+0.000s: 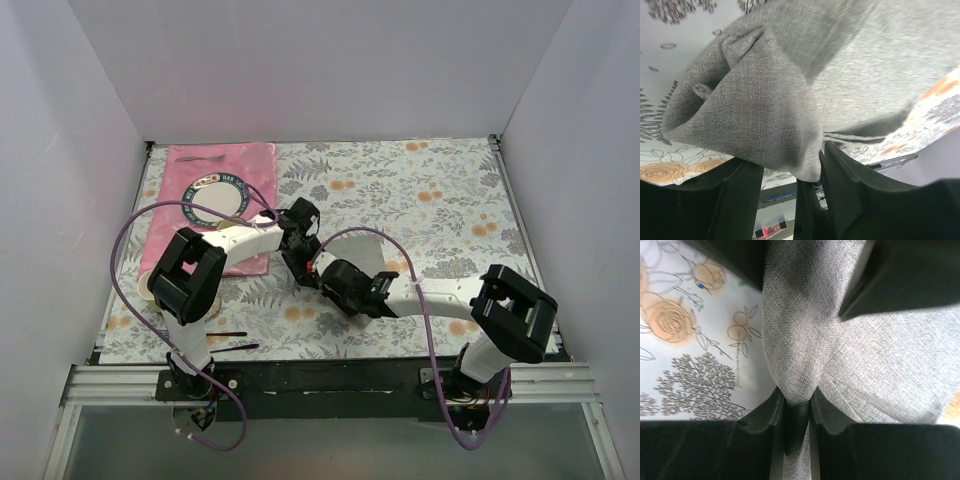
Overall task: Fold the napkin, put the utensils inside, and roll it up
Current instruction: Roll the napkin with the utensil
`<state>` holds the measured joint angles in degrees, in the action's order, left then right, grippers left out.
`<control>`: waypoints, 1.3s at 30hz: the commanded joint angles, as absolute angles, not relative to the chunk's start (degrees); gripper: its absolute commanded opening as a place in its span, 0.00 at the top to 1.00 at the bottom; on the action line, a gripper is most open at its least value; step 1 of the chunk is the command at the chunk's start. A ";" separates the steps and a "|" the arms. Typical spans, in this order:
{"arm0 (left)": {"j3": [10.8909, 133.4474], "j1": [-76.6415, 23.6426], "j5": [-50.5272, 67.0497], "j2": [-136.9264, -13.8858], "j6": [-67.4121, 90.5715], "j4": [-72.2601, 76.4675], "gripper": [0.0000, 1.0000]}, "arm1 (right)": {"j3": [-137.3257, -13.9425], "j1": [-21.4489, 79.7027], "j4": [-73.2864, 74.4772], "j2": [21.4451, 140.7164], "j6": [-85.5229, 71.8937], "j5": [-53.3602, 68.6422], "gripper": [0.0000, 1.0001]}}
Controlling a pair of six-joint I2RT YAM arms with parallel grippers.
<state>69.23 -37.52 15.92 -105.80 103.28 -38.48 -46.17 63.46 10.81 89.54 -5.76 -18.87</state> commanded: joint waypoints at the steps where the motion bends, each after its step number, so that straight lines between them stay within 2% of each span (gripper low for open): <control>1: 73.56 -34.90 11.52 -99.86 99.05 -40.95 0.48 | -43.42 60.48 9.32 89.74 -10.80 -4.06 0.90; 10: 78.48 -30.15 9.32 -95.80 94.75 -45.00 0.46 | -45.17 48.79 11.07 91.40 -11.78 17.30 0.92; 17: 74.89 -30.32 12.65 -92.90 97.20 -44.83 0.43 | -47.46 40.71 11.25 97.63 -12.83 32.50 0.94; 18: 73.58 -30.41 13.61 -92.73 97.29 -44.04 0.42 | -47.55 40.08 11.08 98.43 -12.83 34.09 0.94; 19: 73.13 -30.58 15.36 -92.55 97.56 -44.03 0.33 | -47.55 39.30 10.47 99.13 -12.92 37.67 0.94; 22: 71.99 -33.03 15.74 -92.64 98.61 -44.73 0.30 | -45.53 35.52 6.42 102.73 -14.59 43.92 0.94; 30: 67.94 -37.53 18.72 -96.32 106.34 -39.56 0.28 | -45.61 29.09 3.34 109.59 -13.37 52.29 0.94; 34: 67.33 -38.06 18.63 -99.84 108.18 -37.71 0.31 | -45.79 27.34 3.25 111.27 -12.57 54.05 0.93; 36: 64.70 -37.97 19.51 -100.54 109.94 -33.94 0.33 | -46.49 26.55 3.86 111.62 -12.22 54.49 0.91; 37: 64.43 -37.97 19.25 -100.81 110.47 -33.23 0.34 | -46.67 26.46 4.13 111.71 -11.69 54.49 0.85; 39: 64.51 -37.88 18.11 -102.38 110.30 -32.70 0.36 | -47.11 26.37 5.18 111.71 -10.99 54.32 0.82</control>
